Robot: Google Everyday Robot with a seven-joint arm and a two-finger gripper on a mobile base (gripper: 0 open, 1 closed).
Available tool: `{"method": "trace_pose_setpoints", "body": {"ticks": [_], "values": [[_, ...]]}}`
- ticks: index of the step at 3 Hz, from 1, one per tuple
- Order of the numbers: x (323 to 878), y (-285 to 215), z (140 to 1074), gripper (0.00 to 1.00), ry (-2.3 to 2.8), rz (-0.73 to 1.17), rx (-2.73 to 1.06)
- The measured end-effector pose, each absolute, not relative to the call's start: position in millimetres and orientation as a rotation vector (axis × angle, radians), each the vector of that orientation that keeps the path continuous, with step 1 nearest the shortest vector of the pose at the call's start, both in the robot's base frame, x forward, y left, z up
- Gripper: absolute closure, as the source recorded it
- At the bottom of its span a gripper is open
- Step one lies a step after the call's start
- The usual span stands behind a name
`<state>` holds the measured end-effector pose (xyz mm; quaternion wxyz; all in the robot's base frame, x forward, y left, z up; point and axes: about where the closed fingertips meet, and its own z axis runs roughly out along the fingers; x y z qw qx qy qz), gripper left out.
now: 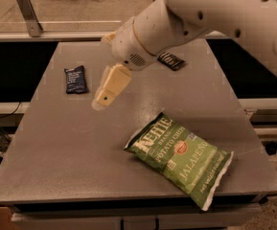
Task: Pick rxbar blueberry
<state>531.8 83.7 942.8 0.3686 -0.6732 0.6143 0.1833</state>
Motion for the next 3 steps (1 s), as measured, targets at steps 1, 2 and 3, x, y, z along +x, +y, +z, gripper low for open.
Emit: {"method": "trace_pose_setpoints", "body": {"ticks": [1,2,3], "values": [[571,115,911,0.0,1.575,0.541,-1.625],[605,137,884,0.0,1.582,0.607,-1.539],[630,157,868,0.0,1.578,0.651,-1.499]]}}
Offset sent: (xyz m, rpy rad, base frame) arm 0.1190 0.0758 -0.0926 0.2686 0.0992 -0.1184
